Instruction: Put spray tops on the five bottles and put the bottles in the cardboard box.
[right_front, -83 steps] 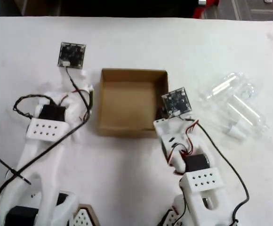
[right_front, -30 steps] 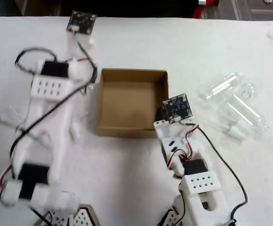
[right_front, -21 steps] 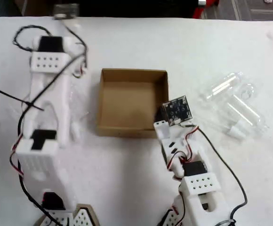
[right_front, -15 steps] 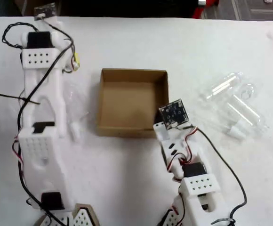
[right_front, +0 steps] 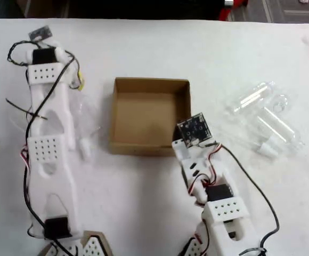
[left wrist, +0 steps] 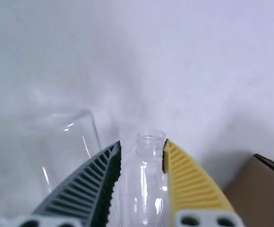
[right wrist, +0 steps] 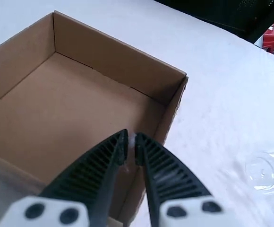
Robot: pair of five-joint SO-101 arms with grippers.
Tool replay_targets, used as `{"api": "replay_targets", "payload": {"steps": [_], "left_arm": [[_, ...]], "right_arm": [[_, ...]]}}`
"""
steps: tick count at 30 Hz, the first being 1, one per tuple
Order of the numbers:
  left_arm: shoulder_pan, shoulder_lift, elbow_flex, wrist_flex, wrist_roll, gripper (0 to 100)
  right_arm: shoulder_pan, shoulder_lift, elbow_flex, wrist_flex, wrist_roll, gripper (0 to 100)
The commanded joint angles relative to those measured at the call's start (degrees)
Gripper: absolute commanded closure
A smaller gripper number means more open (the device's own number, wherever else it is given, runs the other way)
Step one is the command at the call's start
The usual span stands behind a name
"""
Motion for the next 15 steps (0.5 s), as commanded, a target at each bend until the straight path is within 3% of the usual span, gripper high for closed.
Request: {"api": "replay_targets", "payload": {"steps": [1,15], "left_arm": [[-0.6,0.1,-2.9,0.2,1.3,85],[-0.3,0.7,-2.4,-1.0,1.3,85]], "right_arm": [[-0.3,0.0,-0.2,-1.5,0.6,98.1],[-0.3,-0.3,-0.2,-1.3,0.6,98.1]]}}
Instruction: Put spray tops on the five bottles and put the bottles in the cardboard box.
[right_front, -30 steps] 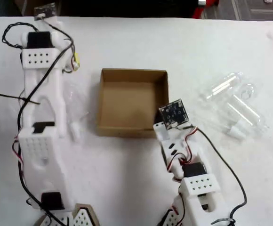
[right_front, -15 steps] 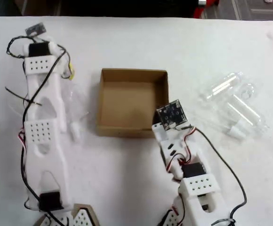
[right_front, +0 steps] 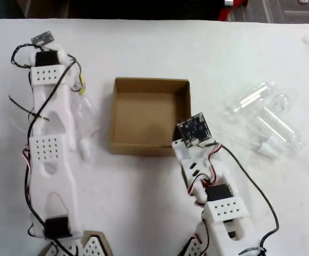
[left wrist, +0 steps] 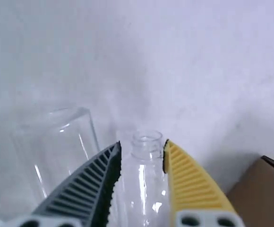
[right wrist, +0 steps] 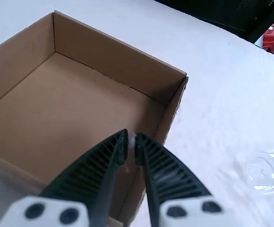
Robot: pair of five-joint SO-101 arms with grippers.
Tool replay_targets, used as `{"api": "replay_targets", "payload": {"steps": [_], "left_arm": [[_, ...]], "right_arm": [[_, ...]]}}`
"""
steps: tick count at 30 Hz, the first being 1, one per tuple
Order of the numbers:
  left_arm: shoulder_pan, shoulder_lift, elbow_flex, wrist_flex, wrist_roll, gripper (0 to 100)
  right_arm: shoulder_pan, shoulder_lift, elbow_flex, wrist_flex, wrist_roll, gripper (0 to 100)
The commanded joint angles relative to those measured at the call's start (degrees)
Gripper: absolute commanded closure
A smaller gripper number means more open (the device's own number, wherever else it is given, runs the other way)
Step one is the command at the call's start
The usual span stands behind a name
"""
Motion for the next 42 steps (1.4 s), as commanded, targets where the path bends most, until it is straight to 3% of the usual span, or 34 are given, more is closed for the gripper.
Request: {"api": "replay_targets", "payload": {"steps": [1,16,21,24,29,32,36,42], "left_arm": [[-0.2,-1.0,-2.3,-1.0,0.7,85],[0.1,1.0,-2.8,-0.7,0.6,86],[0.4,1.4,-2.9,-1.1,0.4,96],[0.4,0.7,-3.0,-1.3,0.4,97],[1.7,-3.7,-12.3,3.2,0.1,97],[4.7,-7.3,-20.3,4.4,-5.7,97],[10.8,-15.4,-20.3,4.4,-14.2,97],[17.5,-30.3,-20.2,4.5,-17.5,97]], "right_arm": [[-0.3,-0.3,-0.2,-1.3,0.6,98.1],[-0.3,-0.1,-0.2,-1.4,0.6,98.1],[-0.3,0.0,-0.2,-1.5,0.6,98.1],[-0.3,0.0,-0.2,-1.5,0.6,98.1],[-0.3,0.0,-0.2,-1.5,0.6,98.1],[-0.3,-0.1,-0.2,-1.5,0.6,98.1],[-0.3,-0.2,-0.2,-1.5,0.6,98.1],[0.1,-0.4,-0.2,-1.5,0.7,98.1]]}}
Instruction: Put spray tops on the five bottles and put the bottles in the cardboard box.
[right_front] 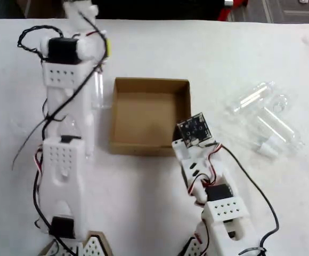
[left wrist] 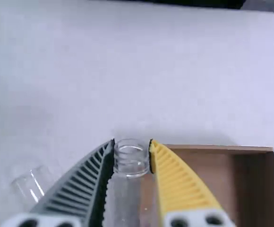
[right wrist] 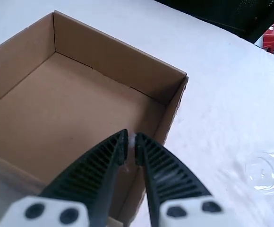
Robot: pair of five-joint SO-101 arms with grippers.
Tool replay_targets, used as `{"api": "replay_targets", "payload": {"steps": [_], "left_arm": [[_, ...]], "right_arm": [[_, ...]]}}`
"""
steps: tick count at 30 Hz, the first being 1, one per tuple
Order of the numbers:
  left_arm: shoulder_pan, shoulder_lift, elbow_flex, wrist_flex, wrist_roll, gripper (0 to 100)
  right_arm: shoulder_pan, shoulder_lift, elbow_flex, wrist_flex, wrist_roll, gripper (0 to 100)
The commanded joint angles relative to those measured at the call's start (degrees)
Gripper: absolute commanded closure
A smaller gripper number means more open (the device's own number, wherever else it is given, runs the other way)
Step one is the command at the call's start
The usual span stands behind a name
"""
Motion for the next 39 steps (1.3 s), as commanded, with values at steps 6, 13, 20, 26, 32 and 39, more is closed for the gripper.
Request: {"api": "replay_targets", "payload": {"steps": [6,13,20,26,32,39], "left_arm": [[9.0,-26.1,-2.7,0.7,-1.8,98],[14.8,-42.4,13.7,0.7,-1.8,98],[22.2,-64.9,45.3,-2.1,-1.9,98],[22.5,-77.2,68.2,-17.5,-1.9,98],[22.2,-85.8,88.3,-32.7,-1.9,98],[20.1,-93.1,116.4,-61.7,-1.5,98]], "right_arm": [[0.1,-0.4,-0.2,-1.5,0.7,98.1],[0.1,-0.3,-0.2,-1.5,0.7,98.1],[-0.1,0.0,-0.2,-1.5,0.7,98.1],[-0.2,0.0,-0.2,-1.5,0.7,98.1],[0.1,0.0,-0.2,-1.5,0.7,98.1],[1.0,-0.1,-0.2,-1.6,0.7,98.1]]}}
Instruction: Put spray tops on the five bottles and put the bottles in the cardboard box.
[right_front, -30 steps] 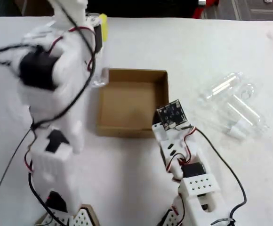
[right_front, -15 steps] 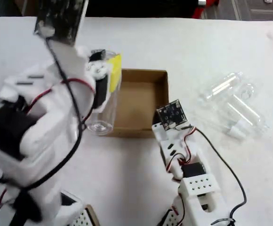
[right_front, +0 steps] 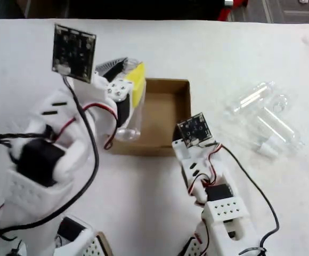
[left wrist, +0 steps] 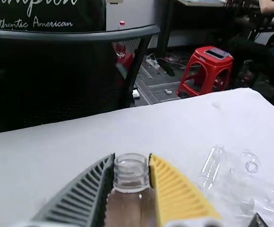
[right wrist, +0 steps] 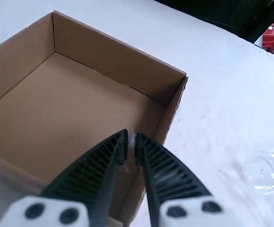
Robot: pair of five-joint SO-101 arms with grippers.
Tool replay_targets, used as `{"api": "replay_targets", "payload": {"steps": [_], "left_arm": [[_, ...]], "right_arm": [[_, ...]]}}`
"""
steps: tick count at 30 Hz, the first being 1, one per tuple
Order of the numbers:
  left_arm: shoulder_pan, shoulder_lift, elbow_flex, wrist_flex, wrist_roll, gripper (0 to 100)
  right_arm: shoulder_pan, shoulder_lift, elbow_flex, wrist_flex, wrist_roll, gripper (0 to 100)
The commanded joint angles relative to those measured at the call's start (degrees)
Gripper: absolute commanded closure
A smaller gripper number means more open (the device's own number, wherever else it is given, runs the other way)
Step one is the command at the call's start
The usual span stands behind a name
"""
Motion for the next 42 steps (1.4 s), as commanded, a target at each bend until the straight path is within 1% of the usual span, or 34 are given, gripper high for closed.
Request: {"api": "replay_targets", "payload": {"steps": [1,6,8,9,13,18,20,23,24,32,36,40,42], "left_arm": [[-1.2,-4.7,19.7,-25.2,-0.1,98],[-1.2,-4.1,39.9,-58.9,-0.1,98],[-1.3,-2.1,44.3,-68.5,-0.4,98],[-1.3,-0.7,45.4,-71.2,-0.4,98],[-4.1,7.0,45.8,-76.1,-0.4,98],[-8.1,16.7,46.8,-86.2,-0.5,98],[-8.4,19.5,47.8,-89.8,-1.0,98],[-7.8,23.0,49.8,-95.3,-5.6,98],[-7.3,24.3,50.0,-97.1,-6.0,98],[-7.3,37.8,49.7,-111.3,-6.2,98],[-7.9,45.1,47.5,-119.3,-6.2,98],[-8.5,49.8,47.1,-126.2,-6.2,98],[-8.7,51.6,47.2,-129.1,-7.9,98]], "right_arm": [[1.3,-0.2,-0.3,-1.6,0.7,98.1],[1.5,-0.2,-0.4,-1.6,0.7,98.1],[1.9,-0.2,-0.4,-1.7,0.7,98.1],[2.5,-0.1,-0.4,-2.3,0.6,98.1],[5.2,0.1,0.2,-5.6,0.1,98.1],[5.7,0.1,0.3,-5.7,0.1,98.1],[5.7,0.1,0.3,-5.8,0.1,98.1],[5.7,0.1,0.9,-7.5,0.1,98.1],[5.7,0.1,1.2,-8.0,0.1,98.1],[5.7,0.1,1.7,-9.0,0.1,98.1],[5.7,0.1,1.7,-9.0,0.1,98.1],[5.7,0.1,1.7,-8.9,0.1,98.1],[5.4,0.1,1.7,-8.9,0.1,98.1]]}}
